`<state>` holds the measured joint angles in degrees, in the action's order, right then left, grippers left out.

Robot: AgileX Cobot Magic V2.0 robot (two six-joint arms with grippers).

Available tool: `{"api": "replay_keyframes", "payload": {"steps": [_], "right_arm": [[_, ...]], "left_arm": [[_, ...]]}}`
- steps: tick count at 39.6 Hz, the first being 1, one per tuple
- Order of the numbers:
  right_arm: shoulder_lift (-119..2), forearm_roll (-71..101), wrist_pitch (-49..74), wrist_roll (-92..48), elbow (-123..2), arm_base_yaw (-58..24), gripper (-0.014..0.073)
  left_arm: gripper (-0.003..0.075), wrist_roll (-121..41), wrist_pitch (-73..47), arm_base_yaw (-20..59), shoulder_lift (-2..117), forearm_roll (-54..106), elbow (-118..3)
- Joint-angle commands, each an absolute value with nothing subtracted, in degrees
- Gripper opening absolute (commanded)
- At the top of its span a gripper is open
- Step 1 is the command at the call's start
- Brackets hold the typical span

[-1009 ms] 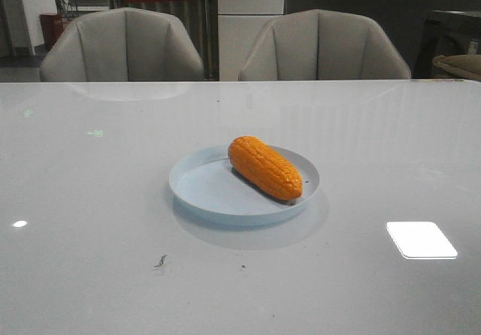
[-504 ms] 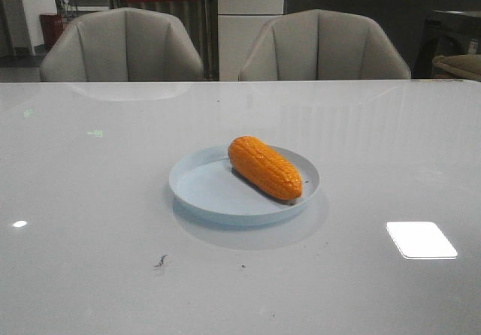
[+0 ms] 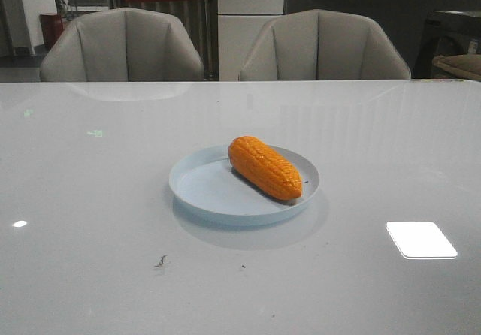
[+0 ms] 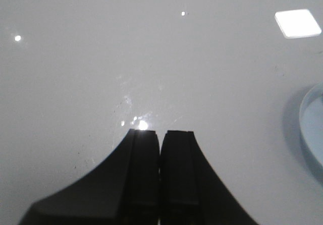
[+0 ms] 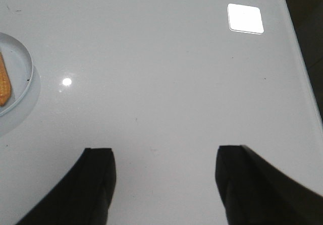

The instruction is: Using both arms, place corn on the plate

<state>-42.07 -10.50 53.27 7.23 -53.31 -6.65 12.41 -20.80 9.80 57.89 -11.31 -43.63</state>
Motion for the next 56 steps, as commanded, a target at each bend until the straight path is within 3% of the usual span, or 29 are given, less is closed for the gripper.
{"api": "replay_keyframes", "payload": {"steps": [1, 4, 9, 24, 35, 44, 56], "right_arm": [[-41.9, -11.7, 49.7, 6.9, -54.8, -6.2, 0.0528], [-41.9, -11.7, 49.7, 6.9, -54.8, -6.2, 0.0528], [-41.9, -11.7, 49.7, 6.9, -54.8, -6.2, 0.0528], [-41.9, -11.7, 49.7, 6.9, -54.8, -6.2, 0.0528], [-41.9, -11.7, 49.7, 6.9, -54.8, -6.2, 0.0528], [-41.9, -11.7, 50.0, 6.9, -54.8, -6.2, 0.0528], [-41.9, -11.7, 50.1, 6.9, -54.8, -6.2, 0.0528]], "left_arm": [[0.0091, 12.6, -17.1, 8.7, 52.4, -8.0, -45.2], [0.0091, 9.5, -17.3, 6.8, 49.6, -3.8, -45.1], [0.0091, -10.7, -14.1, 3.6, 42.8, 7.0, -41.8], [0.0091, -11.5, 11.6, 2.8, 15.8, 4.3, -17.0], [0.0091, -11.2, 7.3, 1.5, -1.1, 4.3, -7.7], [0.0091, -11.2, 5.6, 1.5, -1.3, 4.8, 0.6], [0.0091, -11.1, -1.9, 1.5, -1.2, 6.2, 0.4]]}}
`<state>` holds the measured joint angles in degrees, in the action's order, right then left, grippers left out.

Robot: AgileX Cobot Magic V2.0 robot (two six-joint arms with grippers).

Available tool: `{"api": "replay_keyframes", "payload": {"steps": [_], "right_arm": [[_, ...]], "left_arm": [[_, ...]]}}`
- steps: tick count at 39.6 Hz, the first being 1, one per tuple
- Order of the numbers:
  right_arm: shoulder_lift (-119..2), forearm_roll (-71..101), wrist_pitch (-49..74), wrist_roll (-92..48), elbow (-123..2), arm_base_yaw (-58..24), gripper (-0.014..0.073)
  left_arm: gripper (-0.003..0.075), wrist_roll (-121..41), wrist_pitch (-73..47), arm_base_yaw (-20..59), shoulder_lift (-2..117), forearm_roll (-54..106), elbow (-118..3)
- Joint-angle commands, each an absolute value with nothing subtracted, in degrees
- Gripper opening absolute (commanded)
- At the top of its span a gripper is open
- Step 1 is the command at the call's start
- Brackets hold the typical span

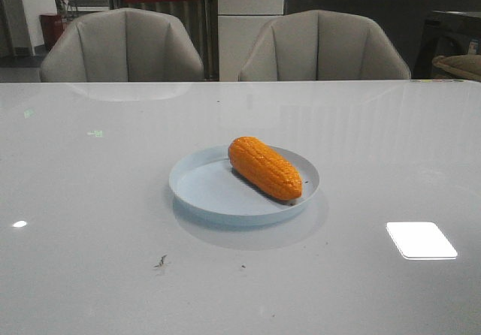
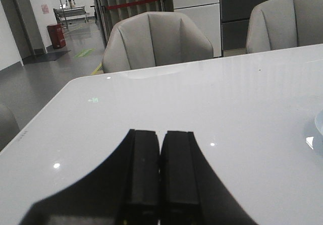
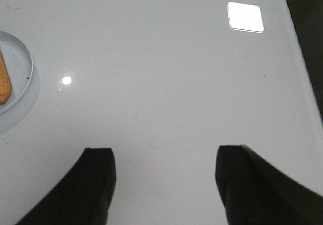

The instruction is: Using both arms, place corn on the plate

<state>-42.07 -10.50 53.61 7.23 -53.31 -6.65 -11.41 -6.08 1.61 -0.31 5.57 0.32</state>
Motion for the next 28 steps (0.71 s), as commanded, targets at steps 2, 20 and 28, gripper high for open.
{"api": "replay_keyframes", "payload": {"steps": [2, 20, 28], "right_arm": [[-41.9, -11.7, 50.1, 6.9, -54.8, -6.2, 0.0528], [-41.9, -11.7, 50.1, 6.9, -54.8, -6.2, 0.0528], [-41.7, -10.4, 50.6, 6.9, -54.8, -6.2, 0.0517]], "left_arm": [[0.0091, -11.1, -1.9, 1.5, -1.2, 6.2, 0.4], [0.0091, -11.1, -1.9, 1.5, -1.2, 6.2, 0.4], [0.0091, -11.1, -1.9, 1.5, -1.2, 6.2, 0.4]]}}
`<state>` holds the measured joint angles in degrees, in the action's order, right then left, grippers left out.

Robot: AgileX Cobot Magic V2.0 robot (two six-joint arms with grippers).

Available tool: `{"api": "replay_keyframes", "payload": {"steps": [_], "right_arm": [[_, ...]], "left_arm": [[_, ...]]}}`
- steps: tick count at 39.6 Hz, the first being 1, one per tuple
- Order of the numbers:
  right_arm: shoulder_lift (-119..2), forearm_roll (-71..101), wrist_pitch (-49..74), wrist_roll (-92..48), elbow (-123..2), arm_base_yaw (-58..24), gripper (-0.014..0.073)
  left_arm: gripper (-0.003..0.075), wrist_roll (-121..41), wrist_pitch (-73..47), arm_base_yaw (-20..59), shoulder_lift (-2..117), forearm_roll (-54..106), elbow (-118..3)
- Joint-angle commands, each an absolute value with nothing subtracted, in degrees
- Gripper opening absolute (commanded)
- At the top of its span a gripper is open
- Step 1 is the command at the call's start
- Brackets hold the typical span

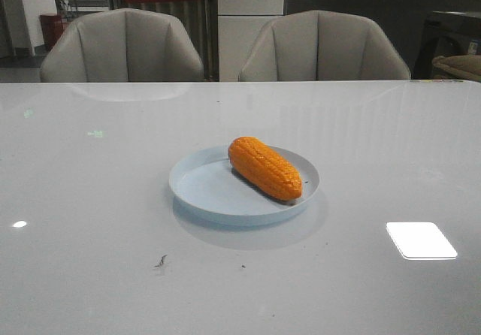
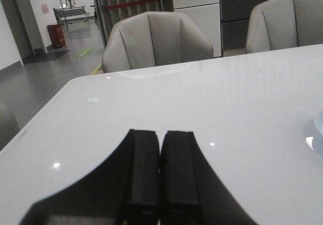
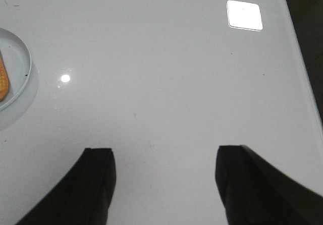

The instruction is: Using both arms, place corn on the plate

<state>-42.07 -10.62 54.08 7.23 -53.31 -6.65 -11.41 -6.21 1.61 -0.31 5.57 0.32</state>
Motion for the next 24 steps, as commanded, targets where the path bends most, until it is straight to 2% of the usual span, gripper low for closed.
{"api": "replay_keyframes", "payload": {"steps": [1, 4, 8, 12, 24], "right_arm": [[-41.7, -9.9, 50.6, 6.9, -54.8, -6.2, 0.0507], [-41.4, -7.2, 50.4, 6.9, -54.7, -6.2, 0.0444], [-39.7, -3.5, 47.4, 6.9, -53.0, -6.1, 0.0279], [-35.4, 0.0, 38.7, 6.9, -48.2, -6.1, 0.0027], [-19.6, 0.8, 8.2, 6.9, -27.0, -3.0, 0.0024]], "left_arm": [[0.0091, -11.1, -1.9, 1.5, -1.2, 6.2, 0.4], [0.0091, -11.1, -1.9, 1.5, -1.2, 6.2, 0.4], [0.0091, -11.1, -1.9, 1.5, -1.2, 6.2, 0.4], [0.0090, -11.1, -1.9, 1.5, -1.2, 6.2, 0.4], [0.0090, -11.1, -1.9, 1.5, -1.2, 6.2, 0.4]]}}
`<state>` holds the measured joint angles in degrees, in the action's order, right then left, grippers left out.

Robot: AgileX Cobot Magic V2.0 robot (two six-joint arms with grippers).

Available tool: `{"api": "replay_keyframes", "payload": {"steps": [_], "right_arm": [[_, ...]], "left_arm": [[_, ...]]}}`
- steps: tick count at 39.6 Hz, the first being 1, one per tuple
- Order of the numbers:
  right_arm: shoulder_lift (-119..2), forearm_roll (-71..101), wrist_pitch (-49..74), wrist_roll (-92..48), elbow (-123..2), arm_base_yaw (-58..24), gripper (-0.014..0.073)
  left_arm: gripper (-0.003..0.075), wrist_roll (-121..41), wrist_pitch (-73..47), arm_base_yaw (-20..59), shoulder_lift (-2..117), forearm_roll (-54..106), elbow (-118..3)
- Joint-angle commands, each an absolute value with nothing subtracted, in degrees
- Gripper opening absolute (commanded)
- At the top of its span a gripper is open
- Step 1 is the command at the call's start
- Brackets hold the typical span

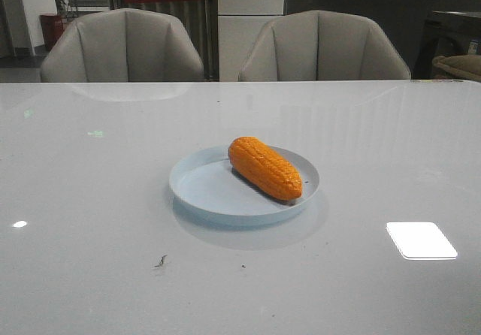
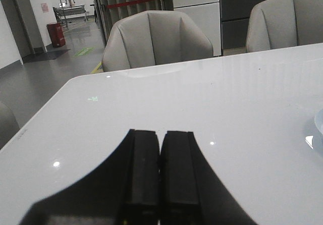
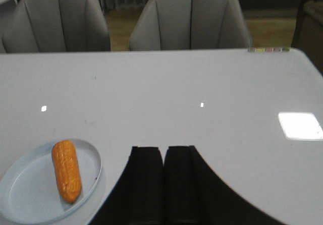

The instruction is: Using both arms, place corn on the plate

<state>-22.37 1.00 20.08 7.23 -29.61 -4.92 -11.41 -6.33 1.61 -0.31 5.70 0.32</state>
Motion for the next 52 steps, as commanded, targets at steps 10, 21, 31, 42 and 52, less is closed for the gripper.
{"api": "replay_keyframes", "payload": {"steps": [10, 21, 31, 42, 52], "right_arm": [[-5.0, 0.9, 0.4, 6.9, -8.2, -0.1, 0.0024], [1.5, 0.9, 8.2, 6.9, 0.7, 0.0, 0.0024], [1.5, 0.9, 11.4, 6.9, 0.7, 0.0, 0.0024], [1.5, 0.9, 11.4, 6.9, 0.7, 0.0, 0.0024], [1.5, 0.9, 11.4, 6.9, 0.7, 0.0, 0.0024]], "left_arm": [[0.0090, -11.1, -1.9, 1.5, -1.2, 6.2, 0.4], [0.0090, -11.1, -1.9, 1.5, -1.2, 6.2, 0.4], [0.0090, -11.1, -1.9, 1.5, -1.2, 6.2, 0.4], [0.0090, -11.1, -1.9, 1.5, -1.2, 6.2, 0.4], [0.0090, -11.1, -1.9, 1.5, -1.2, 6.2, 0.4]]}}
